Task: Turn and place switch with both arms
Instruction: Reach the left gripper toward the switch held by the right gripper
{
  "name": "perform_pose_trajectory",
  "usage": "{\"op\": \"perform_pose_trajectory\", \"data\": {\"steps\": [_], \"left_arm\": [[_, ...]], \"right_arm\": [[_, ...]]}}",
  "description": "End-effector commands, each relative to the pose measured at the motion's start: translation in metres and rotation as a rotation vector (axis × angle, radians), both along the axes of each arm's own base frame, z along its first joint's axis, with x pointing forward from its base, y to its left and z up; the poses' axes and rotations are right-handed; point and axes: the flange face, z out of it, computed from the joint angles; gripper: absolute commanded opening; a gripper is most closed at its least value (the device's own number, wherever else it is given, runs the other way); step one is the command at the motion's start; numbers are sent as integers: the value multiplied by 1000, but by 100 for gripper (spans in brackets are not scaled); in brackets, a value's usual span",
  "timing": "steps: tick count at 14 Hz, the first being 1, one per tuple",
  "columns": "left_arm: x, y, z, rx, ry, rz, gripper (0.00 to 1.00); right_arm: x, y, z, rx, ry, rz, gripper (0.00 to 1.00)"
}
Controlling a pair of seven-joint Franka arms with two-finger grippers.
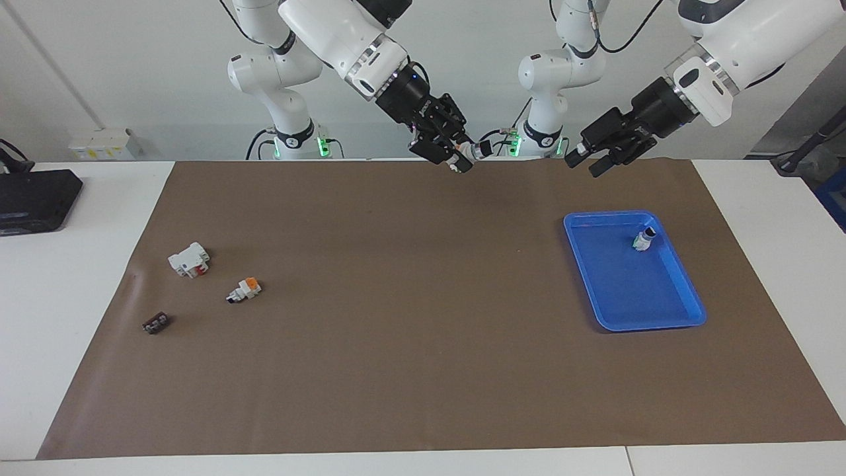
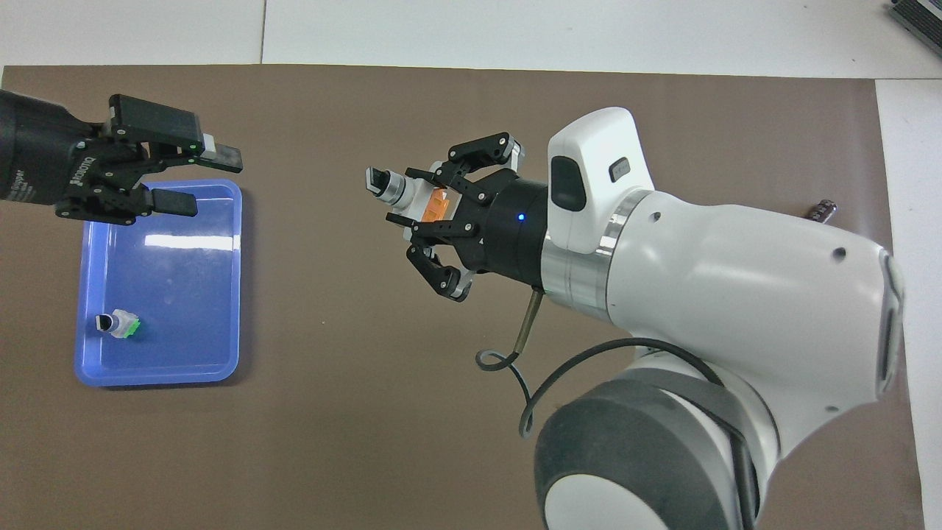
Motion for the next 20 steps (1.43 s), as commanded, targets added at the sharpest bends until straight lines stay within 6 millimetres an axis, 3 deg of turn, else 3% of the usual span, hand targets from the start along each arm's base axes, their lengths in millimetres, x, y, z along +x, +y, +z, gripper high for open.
{"op": "perform_pose_trajectory", "data": {"steps": [1, 3, 12, 20], "left_arm": [[3, -29, 8, -78, -10, -17, 86], [2, -46, 14, -105, -37, -23, 81], [3, -86, 26, -147, -44, -69, 65], [-8, -109, 33, -155, -38, -120, 57]], "right_arm": [[-5, -2, 2, 4, 9, -9, 0], [-5, -2, 2, 4, 9, -9, 0], [-5, -2, 1, -4, 5, -9, 0], [-5, -2, 2, -10, 1, -9, 0]]}}
